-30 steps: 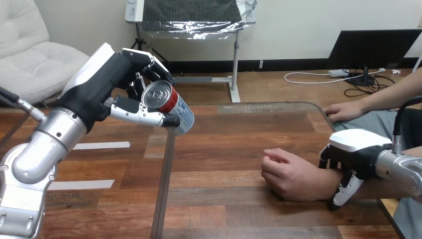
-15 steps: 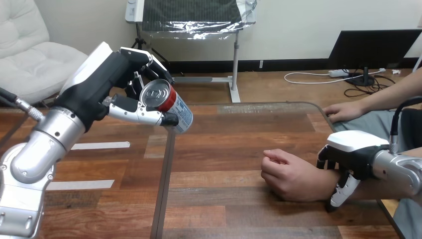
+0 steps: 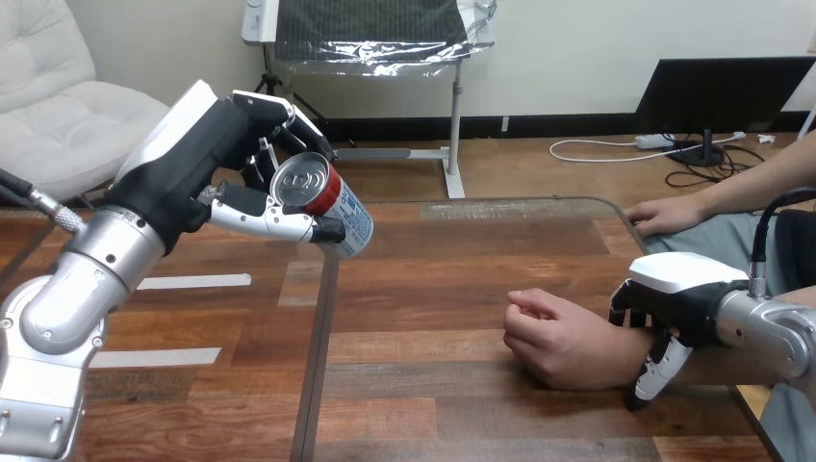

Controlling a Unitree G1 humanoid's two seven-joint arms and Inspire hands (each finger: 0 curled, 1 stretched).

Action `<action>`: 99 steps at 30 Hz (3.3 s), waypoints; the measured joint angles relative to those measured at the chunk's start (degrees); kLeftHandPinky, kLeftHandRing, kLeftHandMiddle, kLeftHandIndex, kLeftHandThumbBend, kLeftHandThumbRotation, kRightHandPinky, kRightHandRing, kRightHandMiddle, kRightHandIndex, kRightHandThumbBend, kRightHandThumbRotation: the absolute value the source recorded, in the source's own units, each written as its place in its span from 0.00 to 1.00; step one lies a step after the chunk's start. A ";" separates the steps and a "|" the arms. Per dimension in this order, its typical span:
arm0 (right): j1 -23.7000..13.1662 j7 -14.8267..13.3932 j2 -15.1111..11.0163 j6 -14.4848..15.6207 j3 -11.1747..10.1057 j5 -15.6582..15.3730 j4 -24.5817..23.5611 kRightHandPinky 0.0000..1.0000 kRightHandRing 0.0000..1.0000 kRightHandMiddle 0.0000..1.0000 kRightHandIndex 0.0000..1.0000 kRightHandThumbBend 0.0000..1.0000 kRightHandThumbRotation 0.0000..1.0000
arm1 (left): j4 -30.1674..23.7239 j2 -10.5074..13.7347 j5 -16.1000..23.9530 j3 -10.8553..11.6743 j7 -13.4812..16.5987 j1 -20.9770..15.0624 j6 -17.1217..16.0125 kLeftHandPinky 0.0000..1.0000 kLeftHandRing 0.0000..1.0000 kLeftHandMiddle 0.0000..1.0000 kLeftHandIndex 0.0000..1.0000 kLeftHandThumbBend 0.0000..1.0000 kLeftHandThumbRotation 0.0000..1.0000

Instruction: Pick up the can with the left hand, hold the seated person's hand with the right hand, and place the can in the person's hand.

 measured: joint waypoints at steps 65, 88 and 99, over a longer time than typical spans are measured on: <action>-0.20 4.51 0.12 1.09 -1.10 6.79 0.42 0.26 0.33 0.40 0.42 0.85 0.00 | 0.42 -0.09 -0.03 -0.01 -0.44 -0.02 0.24 0.23 0.29 0.35 0.39 0.62 0.00; -0.24 6.09 -0.29 2.23 -3.57 10.53 -0.18 0.28 0.34 0.41 0.40 0.86 0.00 | 2.64 -1.80 0.01 -1.28 -0.55 -1.11 2.09 0.21 0.27 0.33 0.39 0.62 0.00; -1.01 6.47 -0.43 2.39 -4.43 11.83 -1.30 0.28 0.33 0.39 0.39 0.86 0.01 | 6.02 -3.29 0.24 -2.59 -0.28 -3.30 1.74 0.24 0.30 0.35 0.40 0.63 0.00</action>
